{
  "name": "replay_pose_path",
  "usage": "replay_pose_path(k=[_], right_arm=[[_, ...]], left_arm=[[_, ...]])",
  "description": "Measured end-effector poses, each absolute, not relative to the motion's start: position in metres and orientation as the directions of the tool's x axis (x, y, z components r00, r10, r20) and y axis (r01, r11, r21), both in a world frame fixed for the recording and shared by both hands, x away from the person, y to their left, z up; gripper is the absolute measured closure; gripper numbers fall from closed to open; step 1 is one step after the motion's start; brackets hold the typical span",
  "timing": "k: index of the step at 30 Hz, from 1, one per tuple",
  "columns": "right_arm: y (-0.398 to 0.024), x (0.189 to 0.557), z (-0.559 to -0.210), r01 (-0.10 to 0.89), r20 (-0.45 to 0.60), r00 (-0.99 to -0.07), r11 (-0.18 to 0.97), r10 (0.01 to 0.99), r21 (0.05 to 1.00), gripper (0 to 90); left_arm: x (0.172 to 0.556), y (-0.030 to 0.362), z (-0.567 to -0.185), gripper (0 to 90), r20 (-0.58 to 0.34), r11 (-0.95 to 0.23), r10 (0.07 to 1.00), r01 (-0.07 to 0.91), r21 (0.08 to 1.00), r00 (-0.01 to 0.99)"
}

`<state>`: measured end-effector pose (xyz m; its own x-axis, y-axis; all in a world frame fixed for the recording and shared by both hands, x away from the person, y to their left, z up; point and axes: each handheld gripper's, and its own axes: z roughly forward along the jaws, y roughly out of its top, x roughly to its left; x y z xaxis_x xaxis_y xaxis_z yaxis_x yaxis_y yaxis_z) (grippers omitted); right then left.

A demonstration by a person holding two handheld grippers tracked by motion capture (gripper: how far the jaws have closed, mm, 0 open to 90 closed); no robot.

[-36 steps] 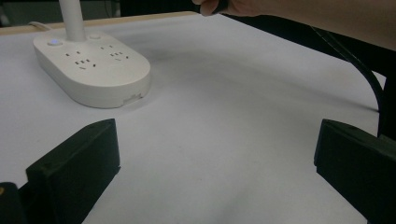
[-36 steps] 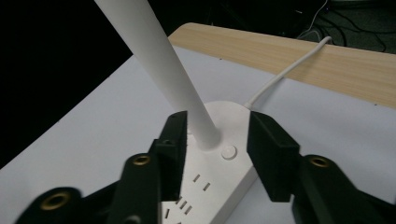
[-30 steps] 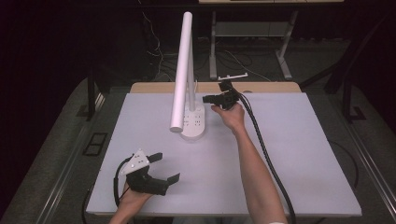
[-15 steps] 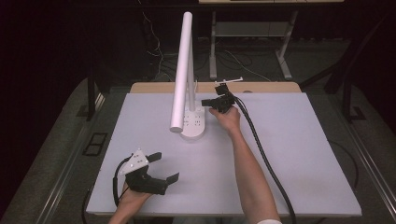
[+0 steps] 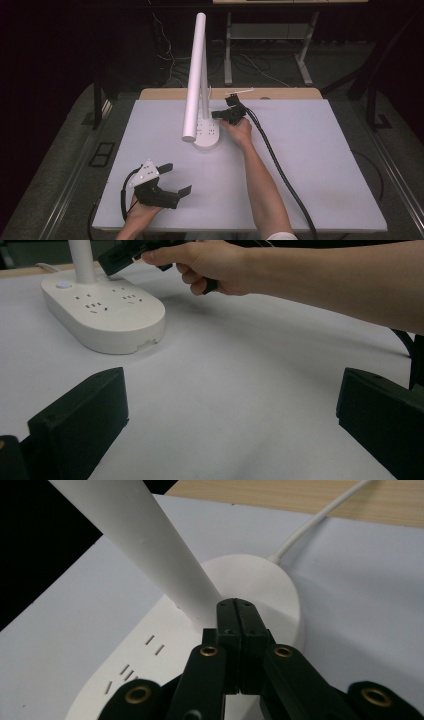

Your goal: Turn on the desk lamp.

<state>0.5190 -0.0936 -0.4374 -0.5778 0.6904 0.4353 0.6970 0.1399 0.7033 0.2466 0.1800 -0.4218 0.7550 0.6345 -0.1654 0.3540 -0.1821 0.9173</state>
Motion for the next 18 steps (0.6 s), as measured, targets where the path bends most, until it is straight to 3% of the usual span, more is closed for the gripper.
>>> replay_pose_path(k=[18], right_arm=[[-0.092, 0.519, -0.45, 0.714, 0.522, -0.557, 0.052, 0.647, 0.698, 89.2]], left_arm=[[0.246, 0.181, -0.421, 0.0, -0.167, -0.178, 0.636, 0.354, 0.918, 0.753]])
